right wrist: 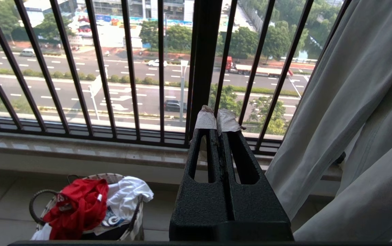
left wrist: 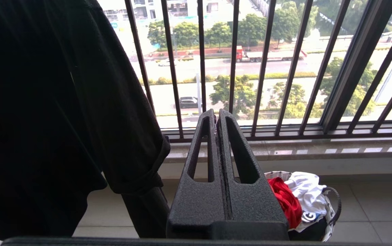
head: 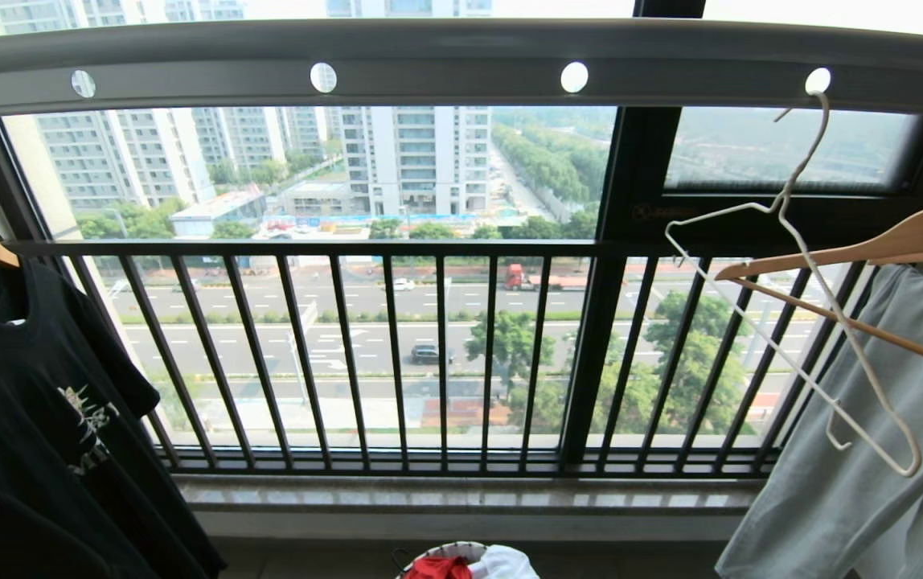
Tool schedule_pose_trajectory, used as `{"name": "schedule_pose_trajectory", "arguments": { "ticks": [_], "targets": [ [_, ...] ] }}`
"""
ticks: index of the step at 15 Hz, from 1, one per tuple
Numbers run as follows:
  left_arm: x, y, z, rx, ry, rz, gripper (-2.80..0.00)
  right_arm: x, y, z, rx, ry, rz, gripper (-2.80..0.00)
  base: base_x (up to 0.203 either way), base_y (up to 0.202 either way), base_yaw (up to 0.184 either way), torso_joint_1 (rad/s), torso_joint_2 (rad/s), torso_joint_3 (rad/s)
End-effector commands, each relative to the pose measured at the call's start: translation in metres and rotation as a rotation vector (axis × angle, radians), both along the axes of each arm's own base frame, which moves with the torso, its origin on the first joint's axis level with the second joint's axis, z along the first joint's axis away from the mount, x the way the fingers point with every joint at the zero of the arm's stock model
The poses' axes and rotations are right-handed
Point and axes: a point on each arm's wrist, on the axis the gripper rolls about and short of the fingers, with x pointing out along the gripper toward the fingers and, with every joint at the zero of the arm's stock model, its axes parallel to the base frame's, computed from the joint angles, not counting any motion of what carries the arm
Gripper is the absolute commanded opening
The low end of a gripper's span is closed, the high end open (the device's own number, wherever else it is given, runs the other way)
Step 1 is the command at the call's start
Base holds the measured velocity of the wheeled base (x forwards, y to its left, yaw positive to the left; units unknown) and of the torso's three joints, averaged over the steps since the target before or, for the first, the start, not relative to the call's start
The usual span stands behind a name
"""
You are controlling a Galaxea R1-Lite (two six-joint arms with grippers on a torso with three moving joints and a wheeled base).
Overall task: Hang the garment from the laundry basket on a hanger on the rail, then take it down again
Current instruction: Pick up the clothes rack on the clothesline
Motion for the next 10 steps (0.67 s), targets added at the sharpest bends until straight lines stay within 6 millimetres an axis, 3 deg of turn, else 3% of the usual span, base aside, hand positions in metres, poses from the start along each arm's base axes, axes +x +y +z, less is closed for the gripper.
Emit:
{"name": "schedule_pose_trajectory", "arguments": {
  "ticks": [1, 10],
  "targets": [
    [0.0001, 0.0000, 0.0000, 0.000, 0.001, 0.001, -2.80, 0.0001, 0.0000, 0.0001, -0.001, 0.001, 0.001, -2.80, 0.000, 0.000, 0.000, 0.000, 0.00, 0.000],
    [0.0000, 0.0000, 0.0000, 0.000, 0.001, -0.001, -2.80, 0.0001, 0.0000, 0.0000, 0.011, 0.003, 0.001, -2.80, 0.000, 0.000, 0.000, 0.000, 0.00, 0.000]
  ]
}}
